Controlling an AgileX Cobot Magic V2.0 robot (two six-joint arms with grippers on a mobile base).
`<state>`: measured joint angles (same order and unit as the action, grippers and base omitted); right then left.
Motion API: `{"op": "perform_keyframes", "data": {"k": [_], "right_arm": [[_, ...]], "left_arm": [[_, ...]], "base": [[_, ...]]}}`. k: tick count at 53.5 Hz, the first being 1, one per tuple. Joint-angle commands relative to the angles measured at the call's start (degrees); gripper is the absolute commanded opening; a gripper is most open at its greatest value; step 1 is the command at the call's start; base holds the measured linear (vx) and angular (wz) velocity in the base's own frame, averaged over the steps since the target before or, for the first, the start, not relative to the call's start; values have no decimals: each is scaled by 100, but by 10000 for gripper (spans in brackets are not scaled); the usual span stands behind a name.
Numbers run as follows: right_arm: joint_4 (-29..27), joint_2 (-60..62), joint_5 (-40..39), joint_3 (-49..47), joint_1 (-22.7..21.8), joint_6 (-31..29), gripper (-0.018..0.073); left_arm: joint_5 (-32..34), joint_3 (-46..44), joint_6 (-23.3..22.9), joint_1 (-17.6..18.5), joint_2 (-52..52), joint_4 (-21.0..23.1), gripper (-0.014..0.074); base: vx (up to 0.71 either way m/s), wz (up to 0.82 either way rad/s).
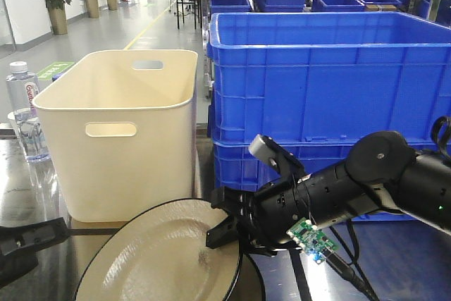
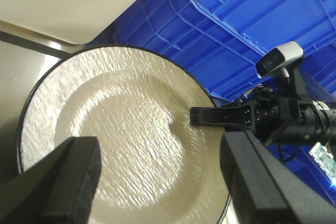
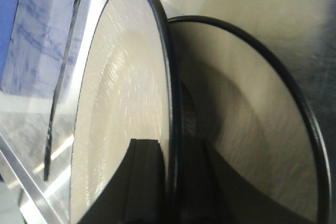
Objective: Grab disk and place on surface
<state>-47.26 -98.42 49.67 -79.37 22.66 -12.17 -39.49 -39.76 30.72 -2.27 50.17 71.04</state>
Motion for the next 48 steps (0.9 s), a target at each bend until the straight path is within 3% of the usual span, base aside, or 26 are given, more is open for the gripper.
{"op": "perform_keyframes", "data": {"k": [1,6,20,35,39,48], "right_arm": [[433,258,-2,-177,7,-229,160],[840,278,79,-182,7,-45,245],[1130,437,95,-194,7,-86,515],[2166,1120,126,-194,-231,182,551],[2446,1406,162,-194,-348,395,551],[2751,2002,44,-194,-397,568,551]], "left_arm": [[190,-135,-11,-3,-62,308,571],[217,-135,-11,4,-62,303,571],[223,-135,-7,4,-62,223,571],[224,-135,62,4,-62,217,569],[229,-135,329,4,-62,211,553],[266,-135,1683,4,-67,225,435]], "base": [[0,0],[0,0],[0,0],[0,0],[0,0],[0,0]]}}
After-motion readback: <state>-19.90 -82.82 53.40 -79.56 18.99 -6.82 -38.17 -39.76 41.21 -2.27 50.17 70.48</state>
